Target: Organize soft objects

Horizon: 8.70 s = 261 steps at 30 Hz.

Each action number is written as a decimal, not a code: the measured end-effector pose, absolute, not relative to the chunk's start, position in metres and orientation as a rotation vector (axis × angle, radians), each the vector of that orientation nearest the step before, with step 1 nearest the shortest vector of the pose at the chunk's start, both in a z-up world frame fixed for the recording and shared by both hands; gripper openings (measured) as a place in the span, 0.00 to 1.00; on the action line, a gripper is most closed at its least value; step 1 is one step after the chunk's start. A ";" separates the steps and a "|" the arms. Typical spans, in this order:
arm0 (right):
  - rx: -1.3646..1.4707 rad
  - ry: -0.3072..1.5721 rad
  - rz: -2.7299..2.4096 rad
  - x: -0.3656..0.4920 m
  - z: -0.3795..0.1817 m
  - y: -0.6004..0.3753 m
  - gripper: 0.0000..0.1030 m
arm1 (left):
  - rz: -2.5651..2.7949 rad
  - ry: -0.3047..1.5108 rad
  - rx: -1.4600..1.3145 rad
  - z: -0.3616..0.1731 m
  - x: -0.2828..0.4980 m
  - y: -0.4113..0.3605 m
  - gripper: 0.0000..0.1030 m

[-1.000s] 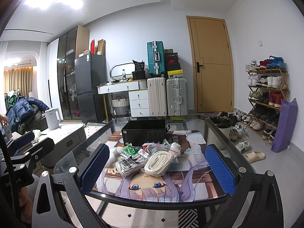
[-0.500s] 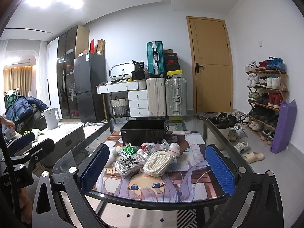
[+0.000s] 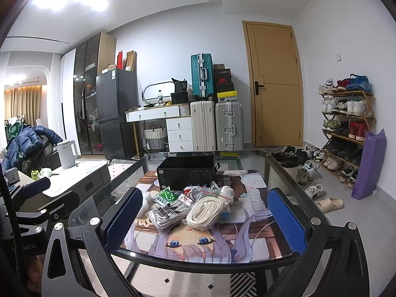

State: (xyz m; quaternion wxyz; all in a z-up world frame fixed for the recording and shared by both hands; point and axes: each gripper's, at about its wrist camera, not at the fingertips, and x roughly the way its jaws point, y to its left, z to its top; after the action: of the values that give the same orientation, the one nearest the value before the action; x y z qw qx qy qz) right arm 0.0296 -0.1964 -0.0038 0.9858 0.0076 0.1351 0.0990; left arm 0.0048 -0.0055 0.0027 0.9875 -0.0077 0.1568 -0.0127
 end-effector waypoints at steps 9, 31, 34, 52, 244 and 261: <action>0.005 0.382 0.315 0.090 0.023 -0.183 1.00 | -0.057 0.468 0.000 0.013 0.058 0.004 1.00; 0.114 1.046 0.297 0.288 -0.081 -0.173 1.00 | -0.056 0.961 -0.053 -0.058 0.256 0.032 0.86; 0.051 1.042 0.300 0.285 -0.092 -0.166 1.00 | -0.045 1.011 -0.059 -0.076 0.263 0.031 0.86; 0.003 1.114 0.389 0.290 -0.118 -0.172 0.47 | -0.164 1.085 0.033 -0.102 0.262 0.018 0.42; -0.098 1.043 0.486 0.299 -0.077 -0.188 0.28 | -0.286 0.881 0.103 -0.052 0.238 -0.026 0.42; -0.079 0.925 0.532 0.289 -0.043 -0.174 0.28 | -0.281 0.800 0.094 -0.027 0.234 -0.027 0.42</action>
State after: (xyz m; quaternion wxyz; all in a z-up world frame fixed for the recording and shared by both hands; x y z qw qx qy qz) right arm 0.2888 -0.1743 -0.0426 0.8603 -0.0376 0.4407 0.2536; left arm 0.2335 -0.0266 -0.0273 0.9104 0.0458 0.3880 -0.1362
